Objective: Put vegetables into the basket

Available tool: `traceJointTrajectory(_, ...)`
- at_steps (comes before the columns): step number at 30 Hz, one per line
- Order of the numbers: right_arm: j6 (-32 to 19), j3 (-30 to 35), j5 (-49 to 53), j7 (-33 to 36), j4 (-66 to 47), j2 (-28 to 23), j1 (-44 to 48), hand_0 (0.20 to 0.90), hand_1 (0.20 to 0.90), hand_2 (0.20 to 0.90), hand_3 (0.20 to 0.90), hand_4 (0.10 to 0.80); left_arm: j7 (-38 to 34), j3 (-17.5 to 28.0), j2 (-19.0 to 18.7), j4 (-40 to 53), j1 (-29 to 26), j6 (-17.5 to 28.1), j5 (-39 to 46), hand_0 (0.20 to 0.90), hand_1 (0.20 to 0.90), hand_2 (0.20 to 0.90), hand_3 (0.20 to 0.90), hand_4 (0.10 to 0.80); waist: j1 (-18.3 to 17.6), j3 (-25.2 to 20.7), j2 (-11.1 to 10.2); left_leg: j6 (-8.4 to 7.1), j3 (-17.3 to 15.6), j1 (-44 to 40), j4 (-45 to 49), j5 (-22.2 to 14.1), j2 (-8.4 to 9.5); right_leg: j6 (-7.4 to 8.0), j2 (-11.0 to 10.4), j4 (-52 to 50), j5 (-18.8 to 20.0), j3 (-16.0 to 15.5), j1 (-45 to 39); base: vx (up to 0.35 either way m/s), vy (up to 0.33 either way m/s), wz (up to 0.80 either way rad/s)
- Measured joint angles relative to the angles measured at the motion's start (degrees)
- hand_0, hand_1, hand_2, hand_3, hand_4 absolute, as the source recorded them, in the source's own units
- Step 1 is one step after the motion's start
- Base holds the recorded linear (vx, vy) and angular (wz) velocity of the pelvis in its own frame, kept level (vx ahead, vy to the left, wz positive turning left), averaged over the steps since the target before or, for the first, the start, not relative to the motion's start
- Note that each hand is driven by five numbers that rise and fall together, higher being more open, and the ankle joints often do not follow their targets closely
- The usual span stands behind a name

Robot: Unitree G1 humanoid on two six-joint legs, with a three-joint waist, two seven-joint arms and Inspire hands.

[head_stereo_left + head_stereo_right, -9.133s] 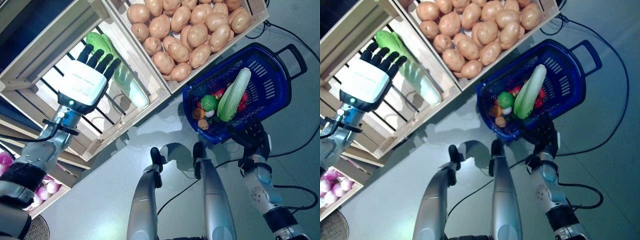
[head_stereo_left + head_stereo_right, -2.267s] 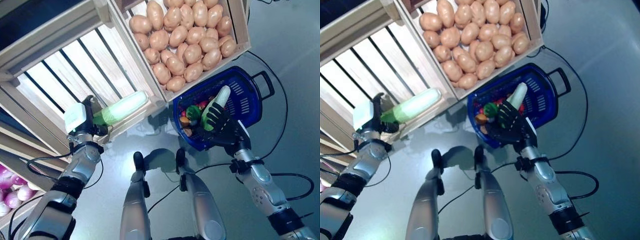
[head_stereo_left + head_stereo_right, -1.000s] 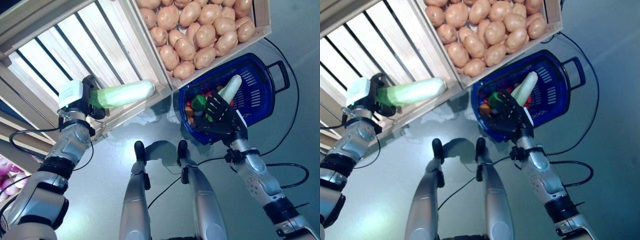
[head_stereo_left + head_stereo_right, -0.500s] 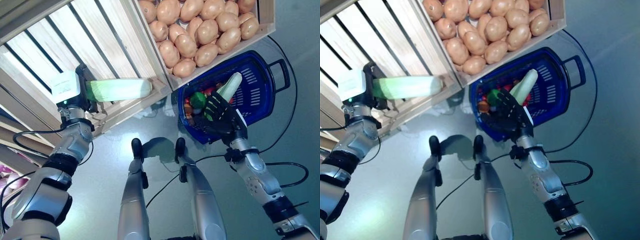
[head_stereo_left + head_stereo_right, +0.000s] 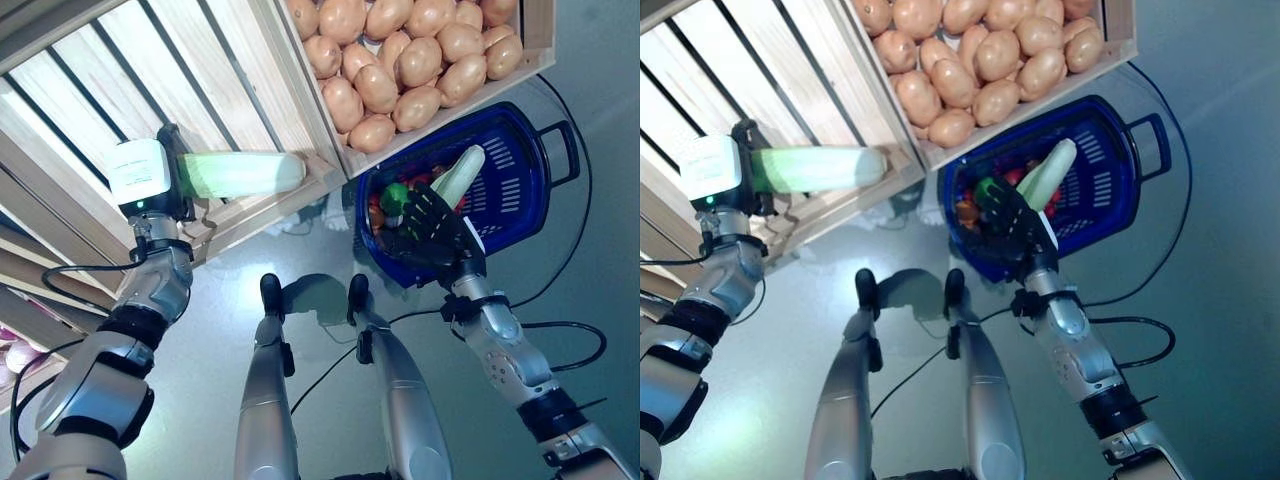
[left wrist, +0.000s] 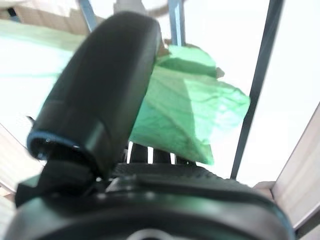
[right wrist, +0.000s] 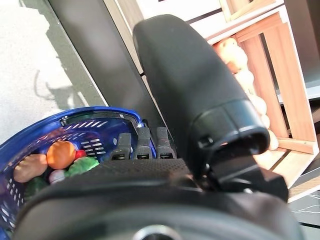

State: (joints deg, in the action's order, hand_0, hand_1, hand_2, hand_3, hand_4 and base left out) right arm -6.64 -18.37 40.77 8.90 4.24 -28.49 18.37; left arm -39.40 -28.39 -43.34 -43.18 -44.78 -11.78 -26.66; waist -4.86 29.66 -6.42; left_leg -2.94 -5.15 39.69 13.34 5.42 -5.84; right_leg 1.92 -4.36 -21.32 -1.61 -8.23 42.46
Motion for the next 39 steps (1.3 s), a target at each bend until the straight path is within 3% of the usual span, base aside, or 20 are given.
traceJointTrajectory(13,-0.4,0.0,-0.1,0.4,0.0,0.8,0.3,0.9,0.9,0.9,0.9,0.8,-4.5,-0.2,2.3,-2.0,-0.4,1.1,-0.7,0.3,0.3,0.3,0.3,0.4,-0.3,0.0,-0.3,0.07,0.5,0.4,-0.4,0.3,0.13,-0.17,0.0,0.0,0.1,-0.2,0.2,-0.006,-0.005,0.02)
traceJointTrajectory(21,-1.6,0.1,-0.1,0.4,0.0,1.8,-0.3,0.9,0.9,0.9,0.9,0.8,-9.5,3.2,2.6,-0.7,2.4,7.0,-0.7,0.3,0.3,0.3,0.3,0.4,-0.2,0.1,-0.4,-0.1,0.8,-3.4,-3.5,1.7,0.38,-0.15,0.0,0.3,0.0,-0.1,-2.5,0.005,-0.005,0.02)
traceJointTrajectory(25,-1.9,0.1,-0.1,0.4,0.0,2.4,-2.8,0.9,0.9,0.9,0.9,0.8,-10.3,8.6,4.6,3.3,8.2,11.7,0.6,0.3,0.3,0.3,0.3,0.4,0.5,0.1,-0.4,-0.41,1.0,-9.0,-6.8,2.8,0.33,-0.17,0.2,1.9,-0.1,-0.4,-7.5,0.022,-0.006,0.02)
traceJointTrajectory(32,-2.1,1.3,-0.1,0.2,-0.4,3.6,-8.3,0.9,0.9,0.9,0.9,0.8,-8.2,9.8,5.9,12.8,18.5,18.1,3.4,0.3,0.3,0.3,0.3,0.4,2.1,0.1,-0.4,-0.47,1.2,-19.8,-11.8,3.6,-0.02,0.56,0.9,7.0,0.0,-1.5,-18.5,0.102,-0.003,0.03)
traceJointTrajectory(39,-2.1,4.9,0.0,-1.6,-2.9,4.5,-14.3,0.9,0.9,0.9,0.9,0.8,0.8,11.8,7.9,23.1,27.1,20.9,9.0,0.3,0.3,0.3,0.3,0.4,4.2,0.0,1.0,-0.43,1.4,-28.4,-16.4,3.6,-0.21,1.3,1.4,14.6,1.3,-2.2,-28.8,0.135,0.011,0.05)
